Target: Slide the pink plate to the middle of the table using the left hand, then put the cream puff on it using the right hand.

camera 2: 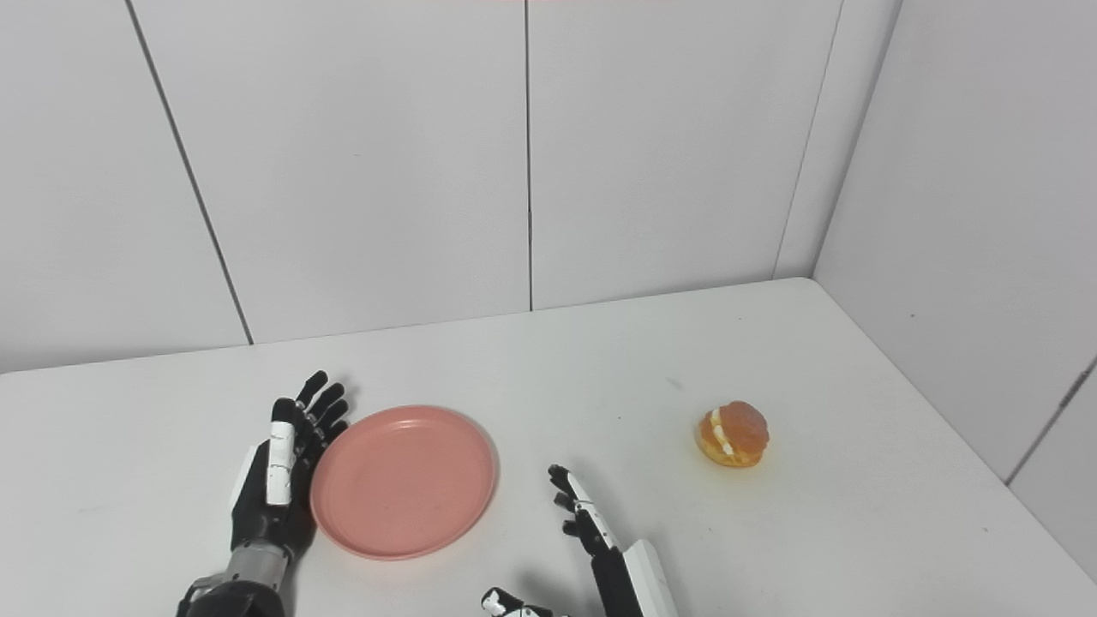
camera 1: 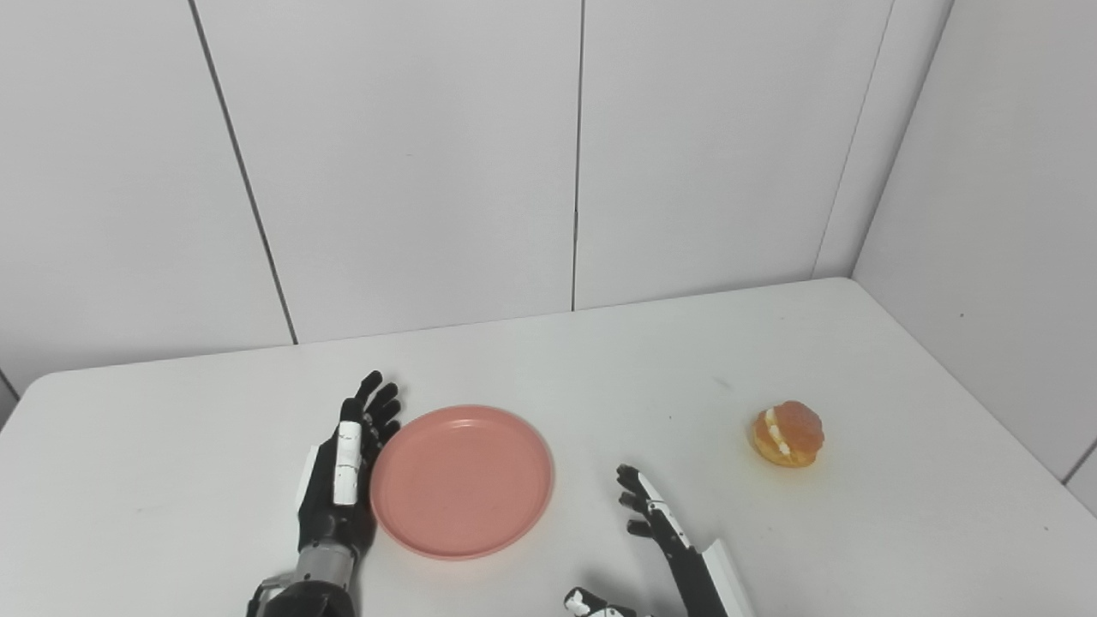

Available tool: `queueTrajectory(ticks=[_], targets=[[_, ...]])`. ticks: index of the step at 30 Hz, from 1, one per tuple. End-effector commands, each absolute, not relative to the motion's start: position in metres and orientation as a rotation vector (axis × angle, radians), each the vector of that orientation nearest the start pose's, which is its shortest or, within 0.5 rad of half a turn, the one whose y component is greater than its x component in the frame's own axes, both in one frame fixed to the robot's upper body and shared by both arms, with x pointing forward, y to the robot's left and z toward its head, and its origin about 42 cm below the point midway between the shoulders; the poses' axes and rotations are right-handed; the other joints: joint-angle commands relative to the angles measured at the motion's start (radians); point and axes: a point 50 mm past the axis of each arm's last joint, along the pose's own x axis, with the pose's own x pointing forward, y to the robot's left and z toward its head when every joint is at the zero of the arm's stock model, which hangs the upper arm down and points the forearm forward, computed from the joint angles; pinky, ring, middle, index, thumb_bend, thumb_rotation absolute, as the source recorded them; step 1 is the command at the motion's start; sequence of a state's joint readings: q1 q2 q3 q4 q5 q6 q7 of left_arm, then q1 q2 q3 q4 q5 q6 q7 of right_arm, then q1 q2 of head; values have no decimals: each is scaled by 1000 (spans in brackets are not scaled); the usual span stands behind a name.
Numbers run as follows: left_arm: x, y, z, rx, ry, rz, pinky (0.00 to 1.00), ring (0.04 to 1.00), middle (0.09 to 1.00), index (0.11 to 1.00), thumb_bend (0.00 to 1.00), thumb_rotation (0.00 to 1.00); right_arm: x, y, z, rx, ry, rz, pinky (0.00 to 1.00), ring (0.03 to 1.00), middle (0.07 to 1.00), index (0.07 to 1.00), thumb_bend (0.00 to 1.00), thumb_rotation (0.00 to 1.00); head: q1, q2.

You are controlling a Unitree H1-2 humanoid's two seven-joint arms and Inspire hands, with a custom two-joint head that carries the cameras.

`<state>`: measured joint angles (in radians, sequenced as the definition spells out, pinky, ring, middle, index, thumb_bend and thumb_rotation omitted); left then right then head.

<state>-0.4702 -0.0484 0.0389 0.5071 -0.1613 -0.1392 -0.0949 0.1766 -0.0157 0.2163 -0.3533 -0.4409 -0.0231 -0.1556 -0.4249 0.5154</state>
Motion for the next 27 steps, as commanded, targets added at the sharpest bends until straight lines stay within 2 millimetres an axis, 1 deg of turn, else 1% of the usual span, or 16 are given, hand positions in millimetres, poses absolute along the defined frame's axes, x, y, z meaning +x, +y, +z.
queueTrajectory(ticks=[1,3,5,10,12,14,16,17,20,23,27], targets=[[406,160,87,-202,41,-157,931,923,910,895,876,926,216,-177,166,-379,-268,-42,830,901,949,915,890,408,0,-1],[407,158,86,-203,43,-159,924,919,906,894,877,927,219,-185,176,-411,-282,-47,800,888,951,910,918,380,0,-2],[407,157,86,-202,43,-160,924,917,902,892,870,929,222,-192,186,-454,-296,-49,786,877,939,902,942,375,0,-2],[409,157,85,-199,47,-165,933,921,905,900,869,936,231,-210,211,-590,-345,-40,764,857,929,899,946,385,-13,-10],[409,158,84,-198,49,-166,942,925,906,901,873,936,235,-217,220,-658,-365,-35,726,849,923,894,944,378,-13,-10],[410,158,83,-199,51,-166,942,923,902,898,885,931,242,-226,233,-746,-393,-20,702,849,916,890,944,374,-21,-13],[411,157,81,-196,52,-169,945,924,904,899,894,932,249,-234,246,-804,-392,-14,707,858,909,885,964,369,-23,-15],[411,157,81,-195,52,-170,945,924,904,898,896,933,251,-236,249,-816,-387,-13,710,861,906,884,972,367,-23,-15],[413,155,81,-203,54,-177,952,926,906,901,894,932,265,-250,267,-936,-389,-9,702,854,895,878,990,349,-23,-18],[413,155,82,-201,53,-177,943,916,899,905,898,928,277,-261,281,-1011,-374,-2,688,839,888,864,1000,311,-23,-18],[414,157,81,-200,53,-174,943,919,901,903,898,927,291,-274,297,-1095,-351,9,658,816,874,851,1000,299,-22,-20]])
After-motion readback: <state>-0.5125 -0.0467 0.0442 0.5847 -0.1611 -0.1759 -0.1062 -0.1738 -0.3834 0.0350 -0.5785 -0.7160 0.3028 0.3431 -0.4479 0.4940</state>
